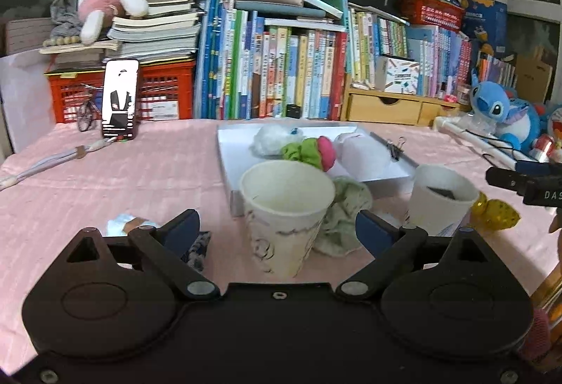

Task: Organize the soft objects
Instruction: 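Withdraw both tools from the tray toward the pouch and gold bow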

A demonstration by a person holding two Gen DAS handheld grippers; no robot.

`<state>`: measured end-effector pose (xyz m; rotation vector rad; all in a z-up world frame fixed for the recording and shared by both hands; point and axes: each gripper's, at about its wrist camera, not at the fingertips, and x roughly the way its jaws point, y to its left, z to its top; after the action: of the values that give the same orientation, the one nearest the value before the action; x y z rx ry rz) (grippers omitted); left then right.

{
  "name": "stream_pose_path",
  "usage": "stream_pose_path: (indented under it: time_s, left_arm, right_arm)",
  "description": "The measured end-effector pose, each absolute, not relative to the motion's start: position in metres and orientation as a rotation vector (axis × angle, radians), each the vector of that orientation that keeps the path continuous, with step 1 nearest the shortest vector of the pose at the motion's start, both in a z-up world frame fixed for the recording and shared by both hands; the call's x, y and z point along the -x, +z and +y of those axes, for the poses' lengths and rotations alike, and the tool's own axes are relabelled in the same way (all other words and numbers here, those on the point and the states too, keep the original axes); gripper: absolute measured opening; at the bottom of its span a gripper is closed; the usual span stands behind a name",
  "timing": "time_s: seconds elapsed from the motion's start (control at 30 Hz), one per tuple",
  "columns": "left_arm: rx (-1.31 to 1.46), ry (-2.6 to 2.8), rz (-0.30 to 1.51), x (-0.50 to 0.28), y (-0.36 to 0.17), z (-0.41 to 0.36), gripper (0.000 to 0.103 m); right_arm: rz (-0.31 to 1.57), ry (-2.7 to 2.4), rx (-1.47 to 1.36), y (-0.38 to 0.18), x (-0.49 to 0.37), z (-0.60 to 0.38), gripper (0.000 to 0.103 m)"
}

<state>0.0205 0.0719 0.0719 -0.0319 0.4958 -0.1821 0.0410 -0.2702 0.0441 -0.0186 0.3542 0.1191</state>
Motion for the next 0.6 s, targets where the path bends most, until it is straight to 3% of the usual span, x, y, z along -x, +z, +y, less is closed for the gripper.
stream_pose_path:
  time_s: [0.6]
  left_arm:
    - [0.062, 0.086, 0.434, -0.011, 0.028, 0.101, 0.097]
  right_arm:
    - [0.347, 0.021, 0.051, 0.014, -0.036, -0.274, 0.103]
